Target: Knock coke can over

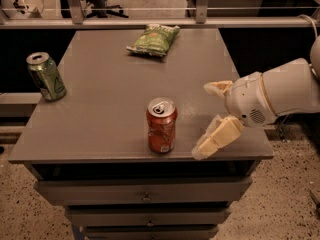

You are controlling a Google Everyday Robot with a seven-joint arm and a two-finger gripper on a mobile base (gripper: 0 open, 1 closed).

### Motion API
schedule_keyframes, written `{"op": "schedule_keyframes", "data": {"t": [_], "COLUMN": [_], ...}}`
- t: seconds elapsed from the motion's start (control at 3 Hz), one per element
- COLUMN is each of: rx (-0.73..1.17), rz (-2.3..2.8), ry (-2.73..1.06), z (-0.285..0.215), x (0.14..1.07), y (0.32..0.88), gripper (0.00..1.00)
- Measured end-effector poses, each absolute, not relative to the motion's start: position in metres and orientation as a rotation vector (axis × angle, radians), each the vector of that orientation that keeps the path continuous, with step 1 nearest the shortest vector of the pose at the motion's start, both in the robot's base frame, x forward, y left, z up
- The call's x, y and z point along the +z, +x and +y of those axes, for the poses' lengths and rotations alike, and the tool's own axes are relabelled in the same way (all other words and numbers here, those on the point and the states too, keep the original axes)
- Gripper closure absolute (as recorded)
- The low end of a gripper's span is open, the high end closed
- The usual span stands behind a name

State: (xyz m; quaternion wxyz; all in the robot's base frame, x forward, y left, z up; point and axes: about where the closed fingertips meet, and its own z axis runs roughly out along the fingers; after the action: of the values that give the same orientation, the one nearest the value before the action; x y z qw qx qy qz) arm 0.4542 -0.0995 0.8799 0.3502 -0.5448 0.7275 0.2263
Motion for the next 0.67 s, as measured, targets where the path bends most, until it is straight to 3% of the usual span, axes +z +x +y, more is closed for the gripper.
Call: {"op": "schedule_keyframes", "data": {"t": [0.67], "rx": [0.78], "rz": [1.71], "ry": [-1.335], "z": [-0.032], "x": [0.861], "y": [0.46], "gripper": [0.0]}}
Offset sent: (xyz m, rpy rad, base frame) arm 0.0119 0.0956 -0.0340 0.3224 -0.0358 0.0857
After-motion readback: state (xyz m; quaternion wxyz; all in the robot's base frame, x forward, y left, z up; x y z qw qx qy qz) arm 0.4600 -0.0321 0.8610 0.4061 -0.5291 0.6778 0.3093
